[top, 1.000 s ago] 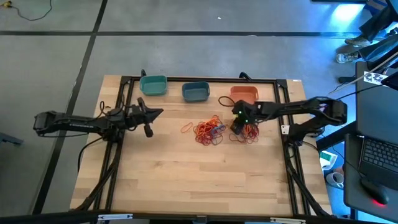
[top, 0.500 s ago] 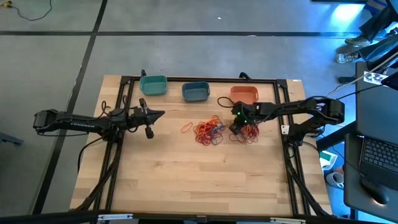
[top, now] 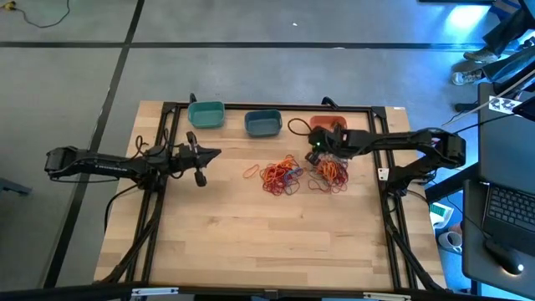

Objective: Sort rubber bands into baskets

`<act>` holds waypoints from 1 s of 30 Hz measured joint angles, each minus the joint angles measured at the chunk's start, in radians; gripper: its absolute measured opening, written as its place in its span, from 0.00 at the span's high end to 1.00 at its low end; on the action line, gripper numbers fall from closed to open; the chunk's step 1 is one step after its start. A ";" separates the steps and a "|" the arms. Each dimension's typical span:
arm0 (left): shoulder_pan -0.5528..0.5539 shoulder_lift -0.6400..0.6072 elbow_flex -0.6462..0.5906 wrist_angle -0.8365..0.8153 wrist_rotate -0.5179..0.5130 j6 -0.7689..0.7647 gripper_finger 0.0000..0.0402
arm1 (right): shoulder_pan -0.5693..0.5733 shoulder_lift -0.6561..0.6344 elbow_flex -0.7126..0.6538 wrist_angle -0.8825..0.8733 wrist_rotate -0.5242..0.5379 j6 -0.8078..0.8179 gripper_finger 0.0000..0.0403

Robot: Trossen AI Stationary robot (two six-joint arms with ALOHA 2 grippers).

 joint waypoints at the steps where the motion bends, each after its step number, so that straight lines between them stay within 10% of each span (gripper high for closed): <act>1: 0.000 0.001 0.000 0.010 0.000 0.002 0.99 | -0.001 0.000 0.013 -0.009 0.053 -0.026 0.97; 10: 0.001 0.089 0.052 0.057 0.005 0.047 0.99 | -0.132 0.000 0.025 -0.008 0.201 -0.152 0.99; 19: 0.001 0.293 0.152 0.058 0.005 0.102 0.99 | -0.294 0.001 -0.017 0.068 0.013 -0.115 0.96; 30: 0.001 0.419 0.170 0.062 0.005 0.022 0.99 | -0.327 0.002 0.065 -0.077 -0.132 -0.101 0.63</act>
